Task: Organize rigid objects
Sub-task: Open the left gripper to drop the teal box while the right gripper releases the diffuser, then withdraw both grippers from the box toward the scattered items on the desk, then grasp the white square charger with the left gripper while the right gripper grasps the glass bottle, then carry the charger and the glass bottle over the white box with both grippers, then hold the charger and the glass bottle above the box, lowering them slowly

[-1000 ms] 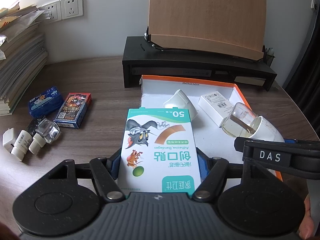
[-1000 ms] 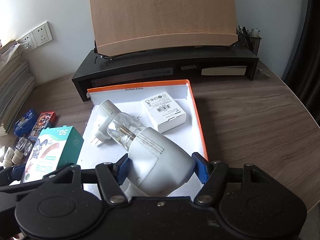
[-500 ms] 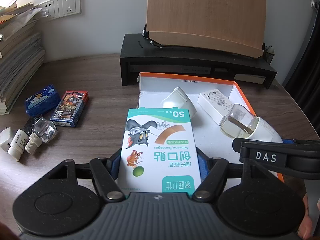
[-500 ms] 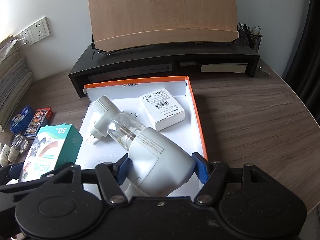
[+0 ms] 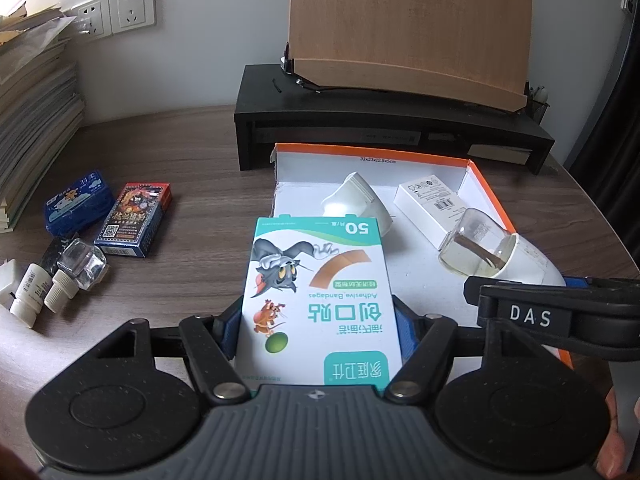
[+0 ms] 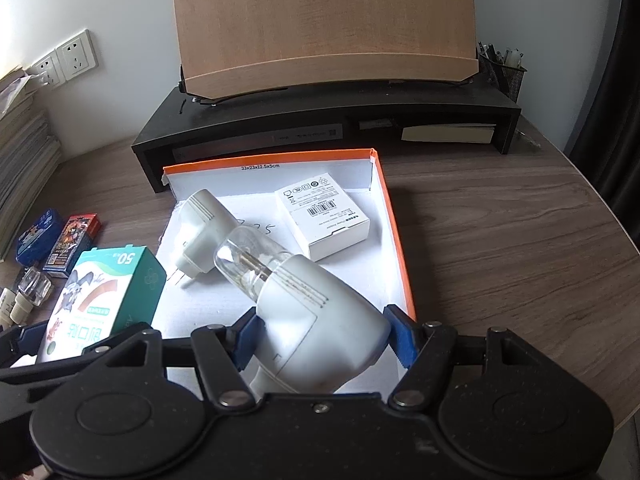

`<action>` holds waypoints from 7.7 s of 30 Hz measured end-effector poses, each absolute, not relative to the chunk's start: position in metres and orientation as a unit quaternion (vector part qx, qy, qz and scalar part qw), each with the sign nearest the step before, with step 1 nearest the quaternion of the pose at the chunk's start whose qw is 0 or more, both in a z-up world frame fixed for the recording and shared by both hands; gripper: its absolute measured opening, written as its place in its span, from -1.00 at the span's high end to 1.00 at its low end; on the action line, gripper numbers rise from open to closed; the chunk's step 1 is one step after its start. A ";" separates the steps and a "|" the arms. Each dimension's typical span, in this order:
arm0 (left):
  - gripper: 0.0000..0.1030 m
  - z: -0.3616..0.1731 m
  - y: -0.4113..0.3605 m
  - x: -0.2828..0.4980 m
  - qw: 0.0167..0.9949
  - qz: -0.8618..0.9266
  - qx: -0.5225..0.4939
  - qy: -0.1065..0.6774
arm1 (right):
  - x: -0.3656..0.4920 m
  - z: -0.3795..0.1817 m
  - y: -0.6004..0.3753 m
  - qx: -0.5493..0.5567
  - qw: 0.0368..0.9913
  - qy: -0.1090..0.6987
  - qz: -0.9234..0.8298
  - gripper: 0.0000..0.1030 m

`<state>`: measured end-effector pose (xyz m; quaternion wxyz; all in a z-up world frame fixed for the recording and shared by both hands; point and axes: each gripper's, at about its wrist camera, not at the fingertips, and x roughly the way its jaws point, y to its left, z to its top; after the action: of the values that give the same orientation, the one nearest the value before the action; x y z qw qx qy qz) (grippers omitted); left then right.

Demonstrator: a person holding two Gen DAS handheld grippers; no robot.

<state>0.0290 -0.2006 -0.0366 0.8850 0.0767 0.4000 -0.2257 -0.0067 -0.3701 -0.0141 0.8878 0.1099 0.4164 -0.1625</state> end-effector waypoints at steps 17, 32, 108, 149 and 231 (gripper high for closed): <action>-0.39 -0.048 -0.206 0.033 0.878 -0.235 0.091 0.408 | 0.005 -0.027 -0.373 0.093 0.876 0.440 -0.172 -0.55; -0.71 -0.037 -0.197 0.023 0.880 -0.267 0.062 0.388 | -0.011 -0.001 -0.373 0.102 0.895 0.391 -0.190 -0.60; 0.18 -0.070 0.090 0.147 0.915 -0.114 0.006 0.386 | 0.147 -0.059 -0.087 0.048 0.902 0.429 -0.007 -0.08; 0.18 -0.015 -0.146 0.019 0.890 -0.310 0.044 0.331 | -0.062 0.031 -0.322 0.110 0.925 0.319 -0.176 -0.08; 0.18 -0.039 -0.202 -0.030 0.876 -0.296 0.063 0.376 | -0.096 0.003 -0.357 0.116 0.914 0.363 -0.138 -0.08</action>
<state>-0.0297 -0.2015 -0.0386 0.8758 0.0632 0.3759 -0.2959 -0.0961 -0.3565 0.0026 0.9143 0.1160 0.3628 -0.1377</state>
